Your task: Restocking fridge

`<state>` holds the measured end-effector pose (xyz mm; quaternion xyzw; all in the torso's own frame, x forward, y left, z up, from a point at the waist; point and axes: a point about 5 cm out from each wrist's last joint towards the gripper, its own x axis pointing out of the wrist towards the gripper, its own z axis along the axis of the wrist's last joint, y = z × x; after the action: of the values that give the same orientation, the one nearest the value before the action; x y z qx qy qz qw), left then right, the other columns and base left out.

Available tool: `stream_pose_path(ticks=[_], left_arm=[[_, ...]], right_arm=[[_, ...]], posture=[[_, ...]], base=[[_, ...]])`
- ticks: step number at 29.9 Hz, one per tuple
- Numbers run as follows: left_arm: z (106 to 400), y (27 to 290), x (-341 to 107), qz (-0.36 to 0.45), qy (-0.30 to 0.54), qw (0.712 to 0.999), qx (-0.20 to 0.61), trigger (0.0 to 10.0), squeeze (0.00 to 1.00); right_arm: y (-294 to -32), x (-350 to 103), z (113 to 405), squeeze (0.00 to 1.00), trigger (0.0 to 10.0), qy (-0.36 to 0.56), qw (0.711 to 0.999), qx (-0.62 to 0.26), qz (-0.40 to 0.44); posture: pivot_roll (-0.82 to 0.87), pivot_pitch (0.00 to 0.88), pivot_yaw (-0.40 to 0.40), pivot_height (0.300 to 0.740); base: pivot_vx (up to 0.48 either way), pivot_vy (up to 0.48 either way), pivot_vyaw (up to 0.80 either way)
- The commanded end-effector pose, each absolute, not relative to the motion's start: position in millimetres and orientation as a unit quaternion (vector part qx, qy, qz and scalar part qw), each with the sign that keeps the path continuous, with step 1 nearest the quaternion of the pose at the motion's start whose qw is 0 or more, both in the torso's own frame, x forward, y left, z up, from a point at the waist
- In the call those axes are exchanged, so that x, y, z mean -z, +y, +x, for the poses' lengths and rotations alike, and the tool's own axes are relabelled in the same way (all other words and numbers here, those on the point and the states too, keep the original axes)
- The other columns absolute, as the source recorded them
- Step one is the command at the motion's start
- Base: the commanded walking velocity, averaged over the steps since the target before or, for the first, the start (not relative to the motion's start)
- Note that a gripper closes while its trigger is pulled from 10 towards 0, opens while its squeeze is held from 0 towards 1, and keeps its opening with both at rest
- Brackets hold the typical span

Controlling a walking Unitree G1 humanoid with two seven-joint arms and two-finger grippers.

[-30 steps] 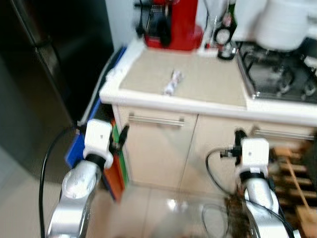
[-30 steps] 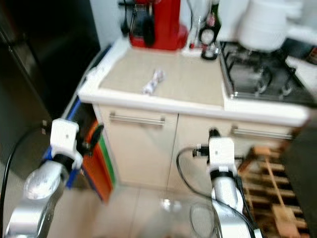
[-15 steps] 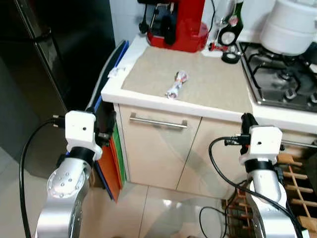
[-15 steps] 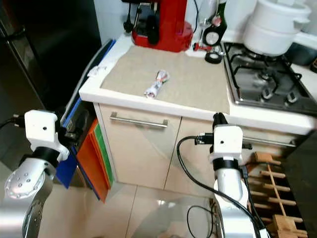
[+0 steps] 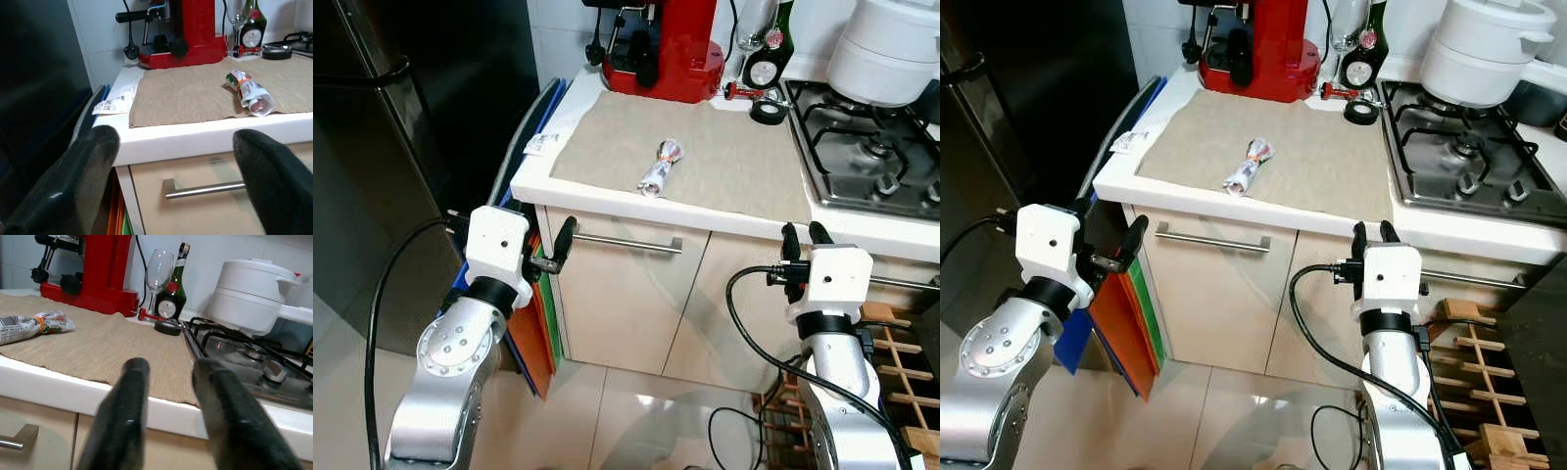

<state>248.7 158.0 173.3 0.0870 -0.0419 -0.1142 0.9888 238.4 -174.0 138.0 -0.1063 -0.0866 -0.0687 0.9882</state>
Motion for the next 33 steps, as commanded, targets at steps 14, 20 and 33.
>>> stream_pose_path(ticks=[14, 20, 33], left_arm=[[259, 160, -210, 0.085, -0.116, 0.985, 0.098, 10.0, 0.0], [260, 156, -210, 0.096, -0.115, 0.982, 0.117, 10.0, 0.0], [264, 145, -212, 0.123, -0.114, 0.973, 0.156, 10.0, 0.0]], right_arm=[[-179, -156, 250, 0.0, 10.0, -0.121, 0.981, 0.1, -0.111], [-182, -153, 251, 0.0, 10.0, -0.115, 0.98, 0.109, -0.121], [-173, -151, 250, 0.0, 10.0, -0.117, 0.981, 0.093, -0.125]], posture=[[0.05, 0.0, -0.009, 0.74], [0.05, 0.0, -0.007, 0.74], [0.04, 0.0, 0.001, 0.74]], base=[[0.123, 0.165, 0.0], [0.329, 0.349, 0.0], [0.438, 0.063, -0.23]])
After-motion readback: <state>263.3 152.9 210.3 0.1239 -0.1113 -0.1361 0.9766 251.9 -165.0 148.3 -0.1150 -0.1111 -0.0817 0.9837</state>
